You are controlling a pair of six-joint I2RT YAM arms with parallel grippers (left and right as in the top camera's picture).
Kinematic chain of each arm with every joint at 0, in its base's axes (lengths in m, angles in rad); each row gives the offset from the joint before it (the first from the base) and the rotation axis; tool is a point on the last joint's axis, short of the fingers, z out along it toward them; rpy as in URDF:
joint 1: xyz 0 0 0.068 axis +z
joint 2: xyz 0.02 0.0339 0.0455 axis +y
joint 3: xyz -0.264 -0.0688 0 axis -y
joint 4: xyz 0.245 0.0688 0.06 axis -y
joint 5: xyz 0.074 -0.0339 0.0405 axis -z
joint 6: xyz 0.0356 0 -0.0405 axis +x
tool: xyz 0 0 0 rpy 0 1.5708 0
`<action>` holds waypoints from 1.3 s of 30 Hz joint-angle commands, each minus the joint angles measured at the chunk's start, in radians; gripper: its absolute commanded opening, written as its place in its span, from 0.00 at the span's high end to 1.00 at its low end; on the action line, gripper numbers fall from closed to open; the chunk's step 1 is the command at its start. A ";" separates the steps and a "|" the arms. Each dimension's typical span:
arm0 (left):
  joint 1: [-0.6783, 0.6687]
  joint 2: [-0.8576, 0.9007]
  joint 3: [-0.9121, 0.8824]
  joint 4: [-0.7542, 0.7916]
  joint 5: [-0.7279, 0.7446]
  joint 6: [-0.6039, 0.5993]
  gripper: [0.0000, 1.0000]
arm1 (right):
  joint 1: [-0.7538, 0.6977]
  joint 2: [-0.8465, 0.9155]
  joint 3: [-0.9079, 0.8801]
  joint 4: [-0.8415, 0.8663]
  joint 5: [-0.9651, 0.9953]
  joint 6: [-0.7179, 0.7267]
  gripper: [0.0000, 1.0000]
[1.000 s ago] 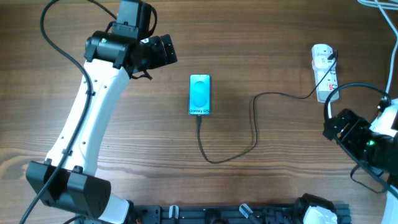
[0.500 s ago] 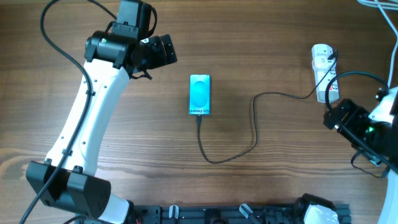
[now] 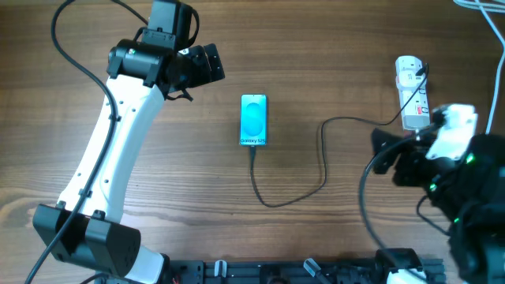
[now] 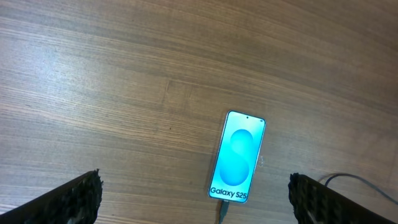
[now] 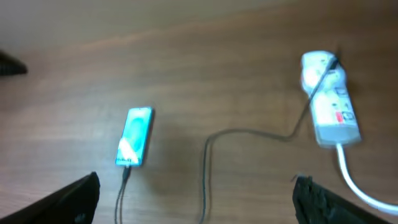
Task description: Plug charger to phone and switch on socket
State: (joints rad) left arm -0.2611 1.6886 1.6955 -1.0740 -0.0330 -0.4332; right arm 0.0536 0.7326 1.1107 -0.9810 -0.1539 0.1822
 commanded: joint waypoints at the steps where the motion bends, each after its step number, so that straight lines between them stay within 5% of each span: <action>1: 0.002 0.000 0.006 -0.001 -0.013 -0.017 0.00 | 0.021 -0.089 -0.158 0.106 -0.005 -0.049 0.00; 20: 0.002 0.000 0.006 -0.001 -0.013 -0.017 0.00 | 0.020 -0.556 -0.841 0.799 -0.005 -0.051 0.00; 39: 0.002 0.000 0.006 -0.001 -0.013 -0.017 0.00 | -0.039 -0.729 -1.065 1.052 -0.001 -0.047 0.00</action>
State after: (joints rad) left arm -0.2611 1.6886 1.6955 -1.0740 -0.0330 -0.4332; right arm 0.0315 0.0257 0.0814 0.0250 -0.1535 0.1436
